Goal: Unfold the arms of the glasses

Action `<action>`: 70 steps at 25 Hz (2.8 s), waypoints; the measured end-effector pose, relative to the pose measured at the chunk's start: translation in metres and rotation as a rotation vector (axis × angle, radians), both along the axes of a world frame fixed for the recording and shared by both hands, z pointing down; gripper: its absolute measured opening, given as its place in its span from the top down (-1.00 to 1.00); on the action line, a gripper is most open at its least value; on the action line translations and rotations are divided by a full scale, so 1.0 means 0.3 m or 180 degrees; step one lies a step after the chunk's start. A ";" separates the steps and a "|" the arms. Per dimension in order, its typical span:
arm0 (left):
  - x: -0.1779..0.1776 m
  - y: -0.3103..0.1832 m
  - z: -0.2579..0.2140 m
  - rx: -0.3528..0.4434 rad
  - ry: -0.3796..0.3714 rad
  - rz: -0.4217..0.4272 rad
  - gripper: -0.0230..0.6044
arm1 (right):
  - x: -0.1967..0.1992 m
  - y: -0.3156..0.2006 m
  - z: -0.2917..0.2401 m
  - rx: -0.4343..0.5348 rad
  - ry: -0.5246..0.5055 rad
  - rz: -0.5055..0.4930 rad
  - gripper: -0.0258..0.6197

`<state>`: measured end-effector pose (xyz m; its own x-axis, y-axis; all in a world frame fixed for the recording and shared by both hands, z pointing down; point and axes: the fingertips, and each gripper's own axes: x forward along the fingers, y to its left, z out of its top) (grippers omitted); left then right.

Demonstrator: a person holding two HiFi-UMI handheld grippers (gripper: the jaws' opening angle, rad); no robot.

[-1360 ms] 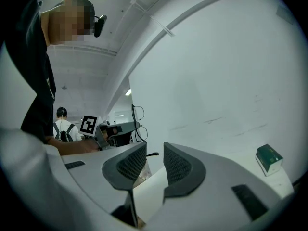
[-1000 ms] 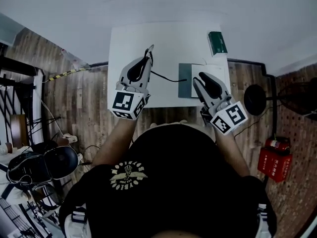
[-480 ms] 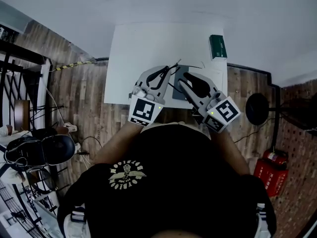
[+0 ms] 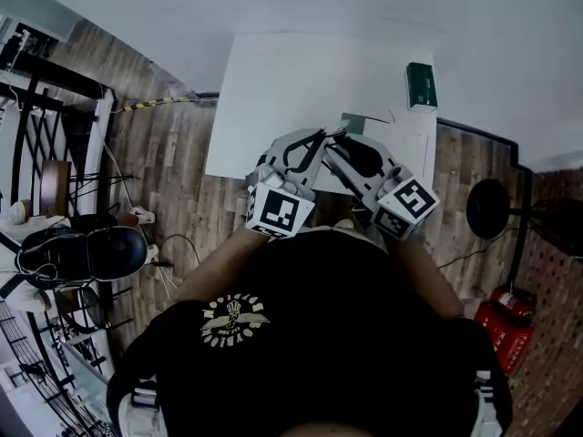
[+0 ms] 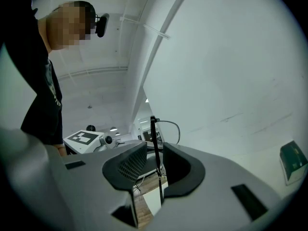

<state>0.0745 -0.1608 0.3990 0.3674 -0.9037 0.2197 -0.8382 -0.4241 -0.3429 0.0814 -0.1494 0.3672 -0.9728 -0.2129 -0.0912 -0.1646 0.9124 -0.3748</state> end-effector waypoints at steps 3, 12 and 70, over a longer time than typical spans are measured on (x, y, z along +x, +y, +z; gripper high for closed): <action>-0.005 0.013 0.015 0.0007 -0.0099 0.0055 0.86 | -0.009 0.003 -0.005 0.0021 -0.0043 0.0079 0.76; -0.122 0.008 0.030 -0.0008 -0.0393 0.0287 0.86 | -0.105 -0.003 0.048 0.0102 0.0344 0.0287 0.87; -0.432 -0.009 0.162 -0.0043 -0.1451 0.1024 0.86 | -0.272 0.019 0.217 -0.0171 0.1478 0.0159 0.88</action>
